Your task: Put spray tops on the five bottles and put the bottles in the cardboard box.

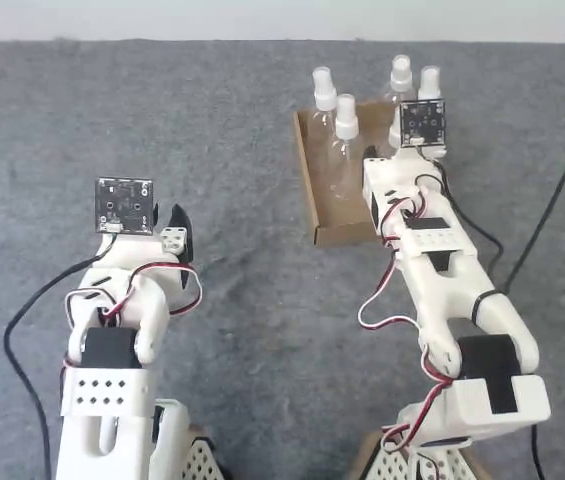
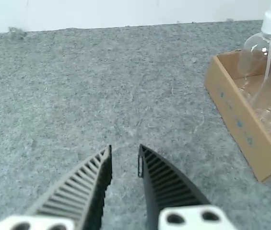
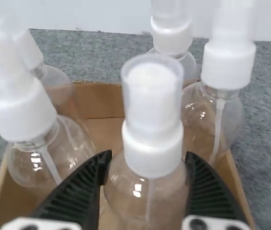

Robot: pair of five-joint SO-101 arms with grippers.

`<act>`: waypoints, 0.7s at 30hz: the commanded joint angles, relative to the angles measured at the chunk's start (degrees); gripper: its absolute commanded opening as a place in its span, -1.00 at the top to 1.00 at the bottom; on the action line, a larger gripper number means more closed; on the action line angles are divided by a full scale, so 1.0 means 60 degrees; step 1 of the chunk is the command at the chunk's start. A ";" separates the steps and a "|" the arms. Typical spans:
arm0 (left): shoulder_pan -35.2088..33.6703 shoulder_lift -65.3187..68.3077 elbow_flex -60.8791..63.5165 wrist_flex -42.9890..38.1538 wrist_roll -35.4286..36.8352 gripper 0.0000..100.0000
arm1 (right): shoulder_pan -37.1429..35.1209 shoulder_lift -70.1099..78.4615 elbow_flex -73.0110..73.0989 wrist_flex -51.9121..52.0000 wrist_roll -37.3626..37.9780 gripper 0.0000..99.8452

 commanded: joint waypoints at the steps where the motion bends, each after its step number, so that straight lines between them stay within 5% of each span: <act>1: -0.0015 -0.0161 -0.0081 -0.0264 0.0103 0.84 | 0.0037 -0.0300 -0.0044 -0.0139 0.0278 0.67; 21: -0.0015 -0.0161 -0.0066 -0.0264 0.0088 0.84 | 0.0037 -0.0300 -0.0044 -0.0139 0.0264 0.61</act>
